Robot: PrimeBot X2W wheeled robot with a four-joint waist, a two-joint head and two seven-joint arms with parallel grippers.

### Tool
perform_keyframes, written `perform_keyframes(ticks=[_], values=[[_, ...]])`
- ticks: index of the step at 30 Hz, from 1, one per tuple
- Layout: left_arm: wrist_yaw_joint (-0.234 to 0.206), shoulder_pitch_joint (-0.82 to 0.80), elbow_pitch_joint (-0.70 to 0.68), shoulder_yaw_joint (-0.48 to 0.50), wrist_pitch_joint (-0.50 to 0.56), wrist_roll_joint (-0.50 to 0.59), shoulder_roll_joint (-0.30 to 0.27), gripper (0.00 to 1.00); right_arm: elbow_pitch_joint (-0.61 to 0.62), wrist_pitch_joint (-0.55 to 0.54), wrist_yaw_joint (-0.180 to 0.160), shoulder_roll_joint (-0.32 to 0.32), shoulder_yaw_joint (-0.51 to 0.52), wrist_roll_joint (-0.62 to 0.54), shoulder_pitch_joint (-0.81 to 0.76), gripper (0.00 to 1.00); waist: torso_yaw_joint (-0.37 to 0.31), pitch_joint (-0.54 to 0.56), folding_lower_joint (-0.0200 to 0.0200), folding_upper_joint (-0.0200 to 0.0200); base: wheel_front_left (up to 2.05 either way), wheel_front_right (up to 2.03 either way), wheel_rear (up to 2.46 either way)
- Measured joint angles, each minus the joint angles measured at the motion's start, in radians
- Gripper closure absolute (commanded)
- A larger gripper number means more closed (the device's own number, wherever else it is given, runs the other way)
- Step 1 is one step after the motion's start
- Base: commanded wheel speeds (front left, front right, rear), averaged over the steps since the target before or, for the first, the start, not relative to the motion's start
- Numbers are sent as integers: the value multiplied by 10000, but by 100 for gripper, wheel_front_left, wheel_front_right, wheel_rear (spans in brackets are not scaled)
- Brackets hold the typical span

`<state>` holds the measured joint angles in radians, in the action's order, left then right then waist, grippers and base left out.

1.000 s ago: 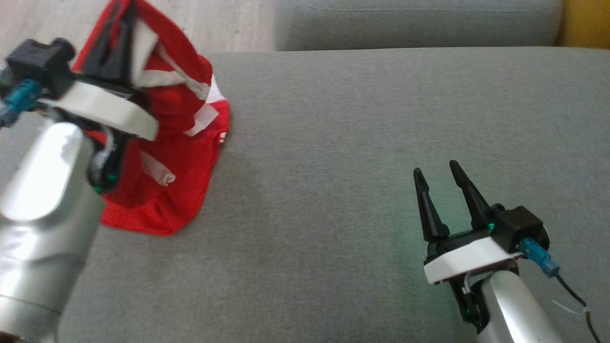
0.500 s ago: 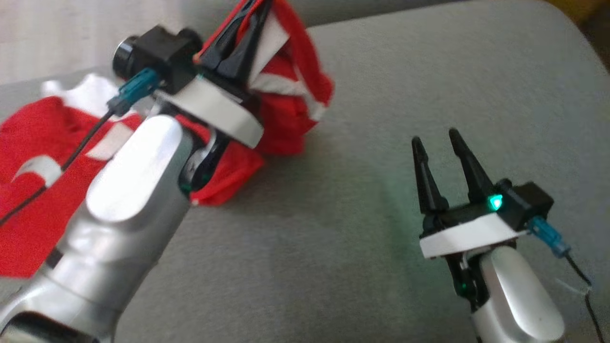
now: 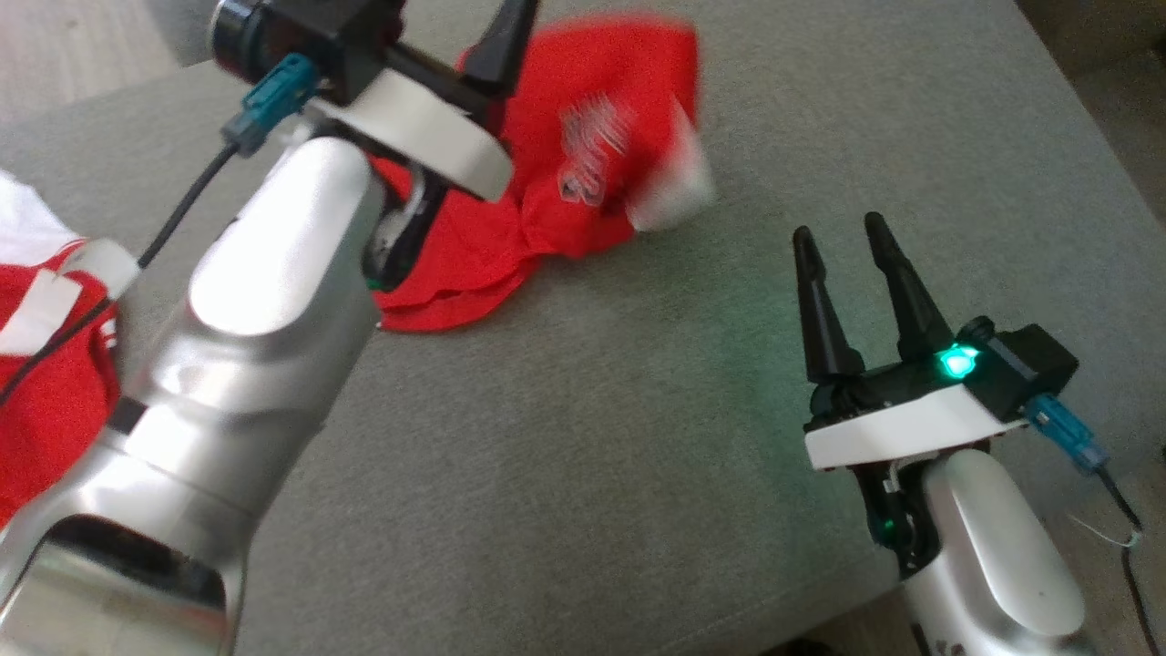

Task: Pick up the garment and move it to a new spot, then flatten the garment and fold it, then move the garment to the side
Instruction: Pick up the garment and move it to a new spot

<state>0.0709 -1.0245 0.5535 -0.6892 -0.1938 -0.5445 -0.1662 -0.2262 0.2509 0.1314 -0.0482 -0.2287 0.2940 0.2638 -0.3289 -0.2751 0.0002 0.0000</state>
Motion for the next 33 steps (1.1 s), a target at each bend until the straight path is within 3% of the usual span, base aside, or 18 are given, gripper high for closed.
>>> perform_keyframes(ticks=[10, 17, 24, 33], values=[[232, 1106, 754, 140, -500, -79, -738, 0, -98, 0, 0, 2, 673, -525, -262, 0, 1243, 423, -2, 0, 0, 0, 0], [10, 3416, 27, 654, -585, -86, -1080, 0, -280, 0, 0, 4, 1003, -995, -745, 0, 2529, 1039, -3, 0, 0, 0, 0], [-345, 6589, -1174, 1406, -585, 694, -790, 0, -640, 0, 0, 8, 1127, -1183, -1425, 0, 3761, 1943, -3, 0, 0, 0, 0], [-431, 8721, -2376, 2894, -585, 1716, -140, 0, -683, 0, 0, 10, 1064, -1181, -1727, 0, 4228, 2544, -5, 0, 0, 0, 0]])
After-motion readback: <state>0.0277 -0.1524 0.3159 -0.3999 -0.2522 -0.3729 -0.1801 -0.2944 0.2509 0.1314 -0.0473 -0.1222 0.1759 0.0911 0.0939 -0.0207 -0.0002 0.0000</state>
